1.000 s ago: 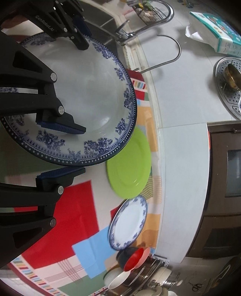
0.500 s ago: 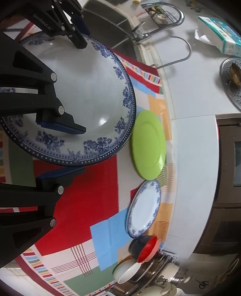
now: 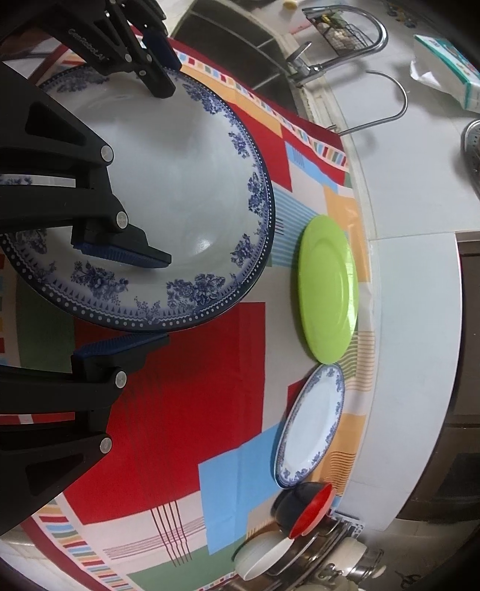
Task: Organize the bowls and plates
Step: 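Lift the blue-and-white plate with both grippers and carry it along the tablecloth, then lower the blue-and-white plate onto the tablecloth and open both grippers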
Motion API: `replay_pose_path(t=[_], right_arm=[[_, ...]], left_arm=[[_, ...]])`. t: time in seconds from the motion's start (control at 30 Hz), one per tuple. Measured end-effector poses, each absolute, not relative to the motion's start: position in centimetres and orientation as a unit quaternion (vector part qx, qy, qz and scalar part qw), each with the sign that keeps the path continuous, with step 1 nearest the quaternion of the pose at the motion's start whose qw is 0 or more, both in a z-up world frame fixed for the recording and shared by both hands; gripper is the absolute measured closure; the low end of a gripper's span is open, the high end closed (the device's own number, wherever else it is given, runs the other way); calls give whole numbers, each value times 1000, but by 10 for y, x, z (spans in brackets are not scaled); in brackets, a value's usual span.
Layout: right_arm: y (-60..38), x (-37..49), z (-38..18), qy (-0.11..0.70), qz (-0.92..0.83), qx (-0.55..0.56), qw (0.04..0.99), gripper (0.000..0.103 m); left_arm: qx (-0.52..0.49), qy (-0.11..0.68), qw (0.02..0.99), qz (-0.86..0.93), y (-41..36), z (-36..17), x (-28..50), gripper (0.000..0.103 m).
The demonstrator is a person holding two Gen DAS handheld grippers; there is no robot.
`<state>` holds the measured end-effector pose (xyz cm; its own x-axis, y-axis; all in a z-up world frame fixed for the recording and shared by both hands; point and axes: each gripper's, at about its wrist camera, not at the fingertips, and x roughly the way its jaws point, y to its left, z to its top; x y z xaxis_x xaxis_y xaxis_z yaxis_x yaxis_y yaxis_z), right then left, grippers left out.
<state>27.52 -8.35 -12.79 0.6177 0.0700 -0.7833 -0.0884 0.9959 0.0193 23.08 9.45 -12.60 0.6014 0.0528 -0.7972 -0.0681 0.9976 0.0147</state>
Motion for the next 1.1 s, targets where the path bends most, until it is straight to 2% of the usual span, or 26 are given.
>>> replay_pose_path(t=[0.83, 0.9, 1.0, 1.1], right_arm=[[-90, 281, -146, 457, 51, 2, 888, 66], [-90, 280, -144, 454, 49, 2, 890, 65], [-91, 276, -133, 436, 46, -5, 899, 63], [-93, 272, -118, 419, 49, 0, 907, 49]], left_arm=[[12, 444, 895, 49, 90, -127, 228, 66], [19, 431, 901, 53, 89, -118, 226, 57], [20, 411, 910, 54, 88, -102, 224, 52], [26, 391, 918, 53, 85, -85, 222, 44]])
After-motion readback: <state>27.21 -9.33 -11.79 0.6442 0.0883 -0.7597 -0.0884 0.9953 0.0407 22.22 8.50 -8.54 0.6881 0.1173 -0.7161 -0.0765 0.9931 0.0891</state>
